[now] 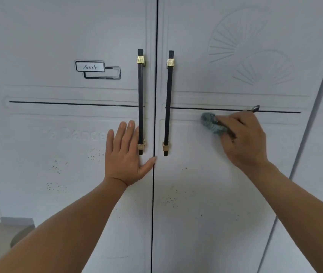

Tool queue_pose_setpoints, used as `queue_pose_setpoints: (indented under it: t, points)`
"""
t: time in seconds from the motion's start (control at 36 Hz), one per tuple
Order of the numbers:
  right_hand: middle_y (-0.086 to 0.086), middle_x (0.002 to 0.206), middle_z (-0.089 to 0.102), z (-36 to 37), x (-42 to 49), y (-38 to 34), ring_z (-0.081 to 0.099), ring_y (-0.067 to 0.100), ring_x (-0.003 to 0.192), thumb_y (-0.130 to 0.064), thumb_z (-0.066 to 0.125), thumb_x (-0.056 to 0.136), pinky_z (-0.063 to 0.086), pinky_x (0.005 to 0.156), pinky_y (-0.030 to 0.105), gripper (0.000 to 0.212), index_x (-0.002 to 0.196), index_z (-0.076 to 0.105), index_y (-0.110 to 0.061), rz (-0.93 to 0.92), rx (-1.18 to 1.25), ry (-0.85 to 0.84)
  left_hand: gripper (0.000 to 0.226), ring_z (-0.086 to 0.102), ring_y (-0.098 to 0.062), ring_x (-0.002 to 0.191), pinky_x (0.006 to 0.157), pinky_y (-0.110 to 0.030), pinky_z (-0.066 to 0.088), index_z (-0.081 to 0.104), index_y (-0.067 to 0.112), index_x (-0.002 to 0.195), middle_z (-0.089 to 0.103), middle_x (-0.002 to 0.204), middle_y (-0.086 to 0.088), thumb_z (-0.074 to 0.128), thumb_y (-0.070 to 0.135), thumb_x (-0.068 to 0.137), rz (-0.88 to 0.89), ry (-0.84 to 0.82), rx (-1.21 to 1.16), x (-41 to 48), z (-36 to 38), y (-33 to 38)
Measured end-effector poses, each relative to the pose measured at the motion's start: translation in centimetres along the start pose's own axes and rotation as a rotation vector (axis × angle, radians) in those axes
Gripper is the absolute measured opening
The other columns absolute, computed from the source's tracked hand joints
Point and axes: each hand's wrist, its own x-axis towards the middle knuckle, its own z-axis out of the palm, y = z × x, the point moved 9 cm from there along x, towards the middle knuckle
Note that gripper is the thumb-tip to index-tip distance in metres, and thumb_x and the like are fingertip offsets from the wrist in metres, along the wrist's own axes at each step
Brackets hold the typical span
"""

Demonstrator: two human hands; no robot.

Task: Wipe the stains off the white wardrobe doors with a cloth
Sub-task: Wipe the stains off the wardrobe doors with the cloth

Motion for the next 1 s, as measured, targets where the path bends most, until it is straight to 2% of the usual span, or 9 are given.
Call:
queue_pose_setpoints:
  t: [0.11, 0.28, 0.42, 0.5, 0.61, 0.67, 0.72, 0.86, 1.0]
  points:
    - [0.013, 0.102, 0.06, -3.7, 1.5, 4.7, 0.058, 0.03, 0.094, -0.006, 0.061, 0.082, 0.038, 0.079, 0.022, 0.039, 0.119, 0.072, -0.009, 0.279, 0.033, 0.152, 0.103, 0.017, -0.034, 0.157, 0.126, -0.061, 0.016, 0.009, 0.001, 0.162, 0.024, 0.168, -0.017, 0.044, 0.069, 0.093, -0.142, -0.013, -0.016, -0.6, 0.3, 0.6]
    - [0.014, 0.111, 0.059, -4.3, 0.0, 7.8, 0.058, 0.025, 0.098, -0.005, 0.054, 0.085, 0.034, 0.08, 0.015, 0.041, 0.123, 0.068, -0.01, 0.38, 0.01, 0.208, 0.096, 0.022, -0.035, 0.156, 0.124, -0.062, 0.02, 0.019, -0.001, 0.161, 0.028, 0.166, -0.017, 0.046, 0.063, 0.095, -0.128, 0.072, 0.014, -0.6, 0.7, 0.5]
    - [0.017, 0.099, 0.058, -1.9, -2.2, 7.2, 0.055, 0.032, 0.092, 0.004, 0.053, 0.082, 0.033, 0.074, 0.021, 0.041, 0.115, 0.073, -0.009, 0.283, -0.064, 0.257, 0.091, 0.026, -0.036, 0.155, 0.124, -0.061, 0.022, 0.024, -0.003, 0.159, 0.032, 0.164, -0.019, 0.044, 0.061, 0.097, -0.129, 0.113, 0.031, -0.9, 0.7, 0.5]
    - [0.02, 0.095, 0.06, -0.5, -3.7, 5.2, 0.054, 0.032, 0.087, 0.006, 0.055, 0.085, 0.039, 0.067, 0.027, 0.032, 0.107, 0.076, -0.005, 0.115, -0.096, 0.264, 0.09, 0.025, -0.035, 0.155, 0.124, -0.06, 0.022, 0.025, -0.003, 0.158, 0.033, 0.163, -0.02, 0.042, 0.061, 0.098, -0.135, 0.122, 0.047, -0.9, 0.9, 0.4]
    - [0.021, 0.092, 0.064, 1.4, -5.6, 2.6, 0.052, 0.032, 0.083, 0.004, 0.057, 0.09, 0.044, 0.063, 0.034, 0.026, 0.107, 0.074, -0.006, -0.221, -0.124, 0.104, 0.091, 0.023, -0.034, 0.156, 0.126, -0.057, 0.019, 0.023, -0.003, 0.159, 0.032, 0.164, -0.02, 0.04, 0.062, 0.098, -0.145, 0.113, 0.059, -1.1, 1.2, 0.3]
    - [0.021, 0.092, 0.064, 1.5, -5.6, 2.4, 0.054, 0.034, 0.082, 0.003, 0.059, 0.091, 0.046, 0.064, 0.037, 0.023, 0.106, 0.076, -0.005, -0.288, -0.133, 0.052, 0.091, 0.022, -0.034, 0.156, 0.126, -0.057, 0.018, 0.022, -0.003, 0.159, 0.032, 0.164, -0.02, 0.04, 0.062, 0.098, -0.148, 0.112, 0.062, -1.0, 1.1, 0.3]
    - [0.021, 0.092, 0.064, 0.9, -5.0, 3.1, 0.056, 0.035, 0.08, 0.003, 0.056, 0.092, 0.047, 0.065, 0.037, 0.025, 0.105, 0.076, -0.003, -0.23, -0.115, 0.082, 0.091, 0.023, -0.034, 0.155, 0.126, -0.057, 0.018, 0.021, -0.003, 0.16, 0.032, 0.164, -0.021, 0.04, 0.062, 0.098, -0.151, 0.106, 0.06, -1.0, 1.1, 0.4]
    - [0.022, 0.093, 0.058, -0.7, -5.2, 6.0, 0.054, 0.035, 0.085, 0.009, 0.052, 0.087, 0.039, 0.074, 0.028, 0.033, 0.108, 0.075, -0.002, 0.188, -0.071, 0.274, 0.091, 0.022, -0.035, 0.156, 0.126, -0.058, 0.019, 0.019, -0.003, 0.16, 0.031, 0.164, -0.021, 0.038, 0.062, 0.099, -0.153, 0.099, 0.068, -1.0, 1.1, 0.4]
    - [0.022, 0.092, 0.062, 1.5, -7.6, 2.9, 0.052, 0.033, 0.082, -0.006, 0.052, 0.099, 0.045, 0.059, 0.035, 0.024, 0.104, 0.076, -0.005, -0.085, -0.096, 0.106, 0.091, 0.022, -0.034, 0.155, 0.127, -0.056, 0.017, 0.022, -0.003, 0.159, 0.032, 0.164, -0.021, 0.038, 0.062, 0.099, -0.153, 0.106, 0.073, -1.0, 1.1, 0.5]
